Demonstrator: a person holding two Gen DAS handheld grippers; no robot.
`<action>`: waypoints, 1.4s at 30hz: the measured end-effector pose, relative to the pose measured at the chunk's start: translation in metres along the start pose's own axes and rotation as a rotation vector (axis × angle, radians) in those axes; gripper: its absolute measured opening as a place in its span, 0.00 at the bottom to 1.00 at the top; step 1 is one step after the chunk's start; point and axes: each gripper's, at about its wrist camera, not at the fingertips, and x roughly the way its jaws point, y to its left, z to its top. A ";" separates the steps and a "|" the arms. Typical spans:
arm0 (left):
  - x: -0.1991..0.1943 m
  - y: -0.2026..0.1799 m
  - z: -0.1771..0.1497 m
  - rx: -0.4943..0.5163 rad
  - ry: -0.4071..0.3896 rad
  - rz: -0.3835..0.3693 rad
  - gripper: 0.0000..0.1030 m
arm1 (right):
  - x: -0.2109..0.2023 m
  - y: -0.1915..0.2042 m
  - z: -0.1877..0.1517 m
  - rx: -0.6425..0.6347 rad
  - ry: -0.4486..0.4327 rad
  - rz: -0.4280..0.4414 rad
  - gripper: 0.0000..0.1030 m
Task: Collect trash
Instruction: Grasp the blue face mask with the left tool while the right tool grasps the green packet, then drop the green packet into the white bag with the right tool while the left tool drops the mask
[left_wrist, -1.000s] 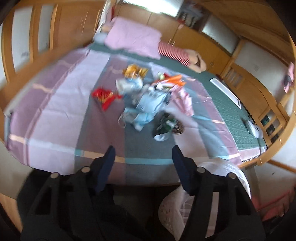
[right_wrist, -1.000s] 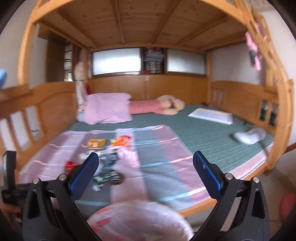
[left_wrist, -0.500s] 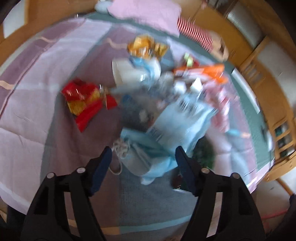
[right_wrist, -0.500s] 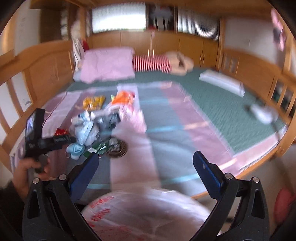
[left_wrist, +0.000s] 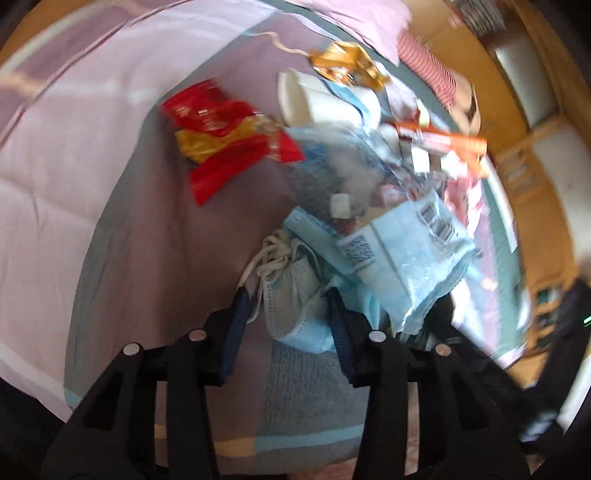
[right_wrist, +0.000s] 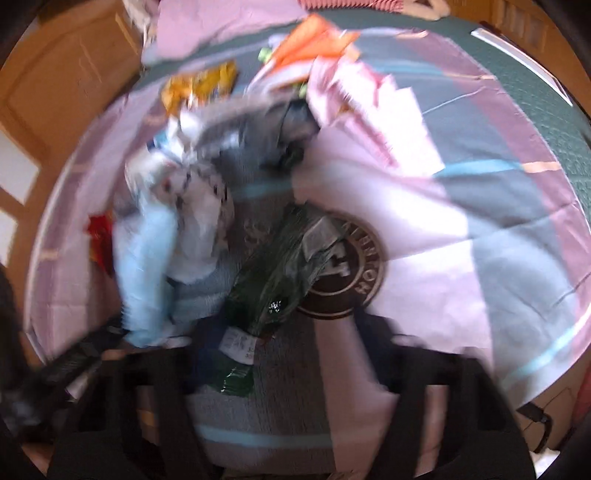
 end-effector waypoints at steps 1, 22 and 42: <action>-0.003 0.006 0.003 -0.033 -0.004 -0.020 0.46 | -0.001 0.001 -0.002 -0.003 -0.005 0.009 0.21; 0.001 -0.034 -0.024 0.188 0.000 -0.055 0.13 | -0.168 -0.059 -0.103 -0.004 -0.374 -0.029 0.17; -0.105 -0.008 -0.108 0.246 -0.234 -0.233 0.13 | -0.217 -0.087 -0.208 -0.154 -0.304 -0.093 0.23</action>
